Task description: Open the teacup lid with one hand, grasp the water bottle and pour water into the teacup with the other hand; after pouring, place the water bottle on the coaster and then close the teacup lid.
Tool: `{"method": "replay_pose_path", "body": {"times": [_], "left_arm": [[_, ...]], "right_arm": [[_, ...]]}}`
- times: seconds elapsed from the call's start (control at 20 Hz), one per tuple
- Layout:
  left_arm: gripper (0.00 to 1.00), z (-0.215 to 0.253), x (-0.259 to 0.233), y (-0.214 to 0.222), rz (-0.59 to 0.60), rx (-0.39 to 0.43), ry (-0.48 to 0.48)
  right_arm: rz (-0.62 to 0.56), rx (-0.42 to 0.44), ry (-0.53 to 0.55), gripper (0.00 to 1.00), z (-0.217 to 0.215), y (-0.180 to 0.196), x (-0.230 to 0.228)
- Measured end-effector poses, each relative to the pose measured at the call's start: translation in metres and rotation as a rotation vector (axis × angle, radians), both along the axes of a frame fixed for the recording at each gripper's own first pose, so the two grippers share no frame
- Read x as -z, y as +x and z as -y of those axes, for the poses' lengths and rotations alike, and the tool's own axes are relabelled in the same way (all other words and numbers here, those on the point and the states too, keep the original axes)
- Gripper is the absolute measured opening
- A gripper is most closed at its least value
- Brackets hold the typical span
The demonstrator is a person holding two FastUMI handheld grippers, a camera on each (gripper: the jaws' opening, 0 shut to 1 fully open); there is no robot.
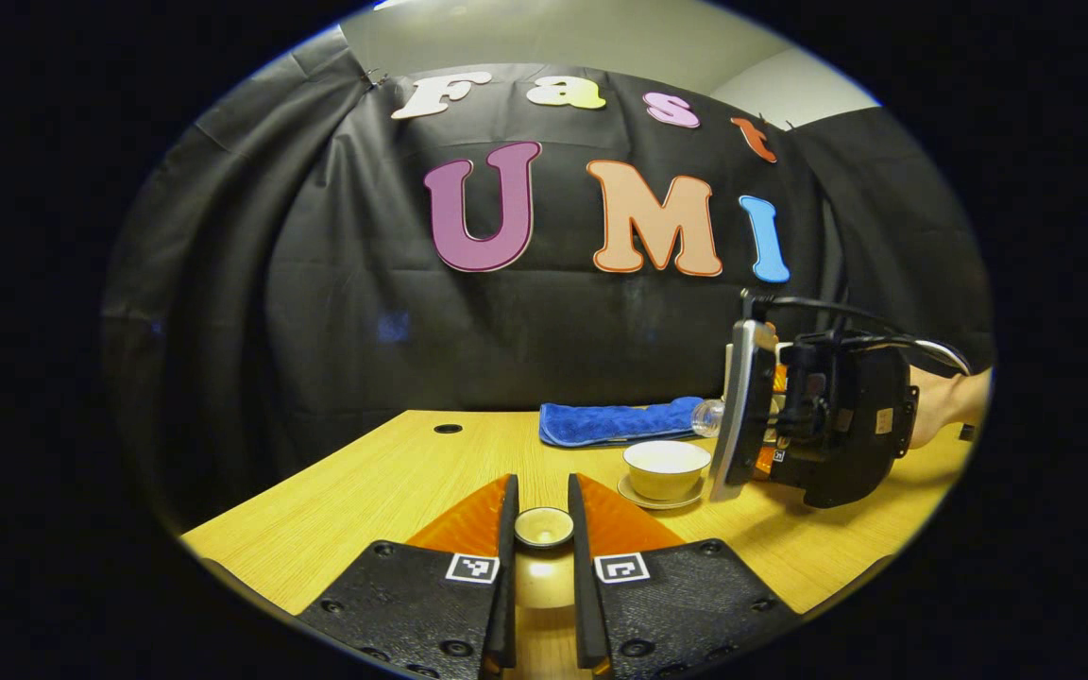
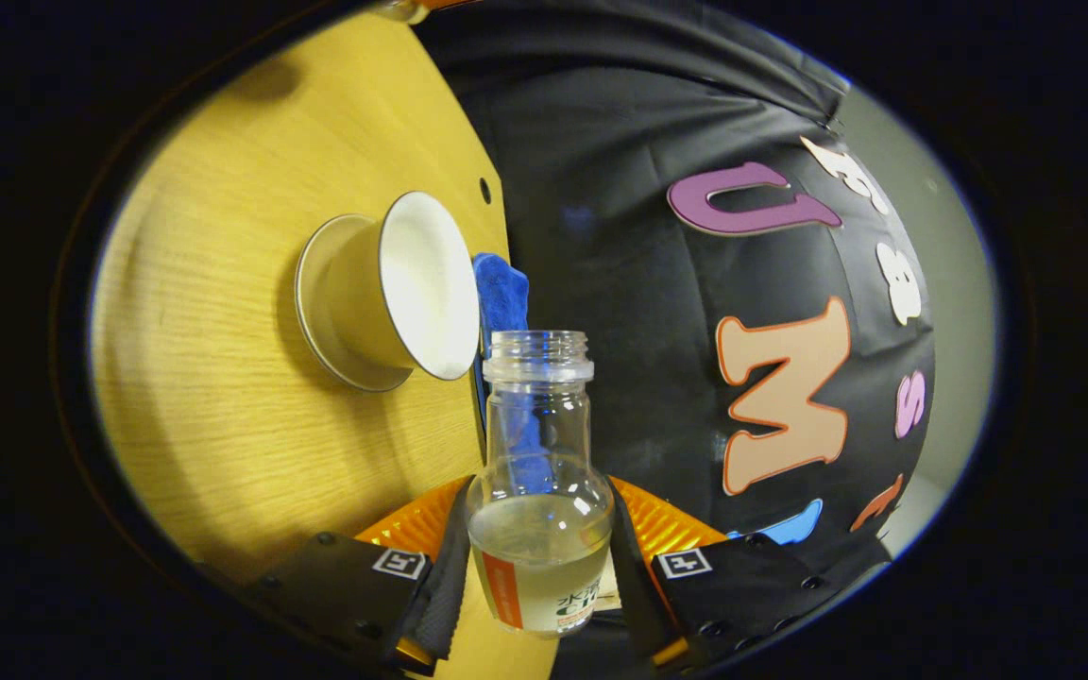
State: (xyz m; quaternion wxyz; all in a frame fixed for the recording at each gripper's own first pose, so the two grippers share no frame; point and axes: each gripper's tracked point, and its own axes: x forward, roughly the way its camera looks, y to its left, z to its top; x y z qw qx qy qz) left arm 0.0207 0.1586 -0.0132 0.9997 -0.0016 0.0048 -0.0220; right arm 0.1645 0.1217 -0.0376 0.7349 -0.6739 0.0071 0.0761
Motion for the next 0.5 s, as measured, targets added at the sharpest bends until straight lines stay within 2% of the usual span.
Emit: {"method": "replay_pose_path", "body": {"times": [0.15,0.2,0.5], "left_arm": [[0.24,0.0003,0.0008,0.0003,-0.001,0.001,0.000],[0.22,0.0003,0.0002,0.0000,-0.002,0.001,0.000],[0.22,0.0002,0.0001,-0.0006,-0.001,0.001,0.000]], "right_arm": [[-0.002,-0.009,-0.066,0.75,-0.0014,0.0016,-0.0010],[0.011,-0.013,-0.101,0.75,-0.0022,0.0018,-0.0021],[0.044,-0.030,-0.237,0.74,-0.0013,0.0007,0.0002]]}}
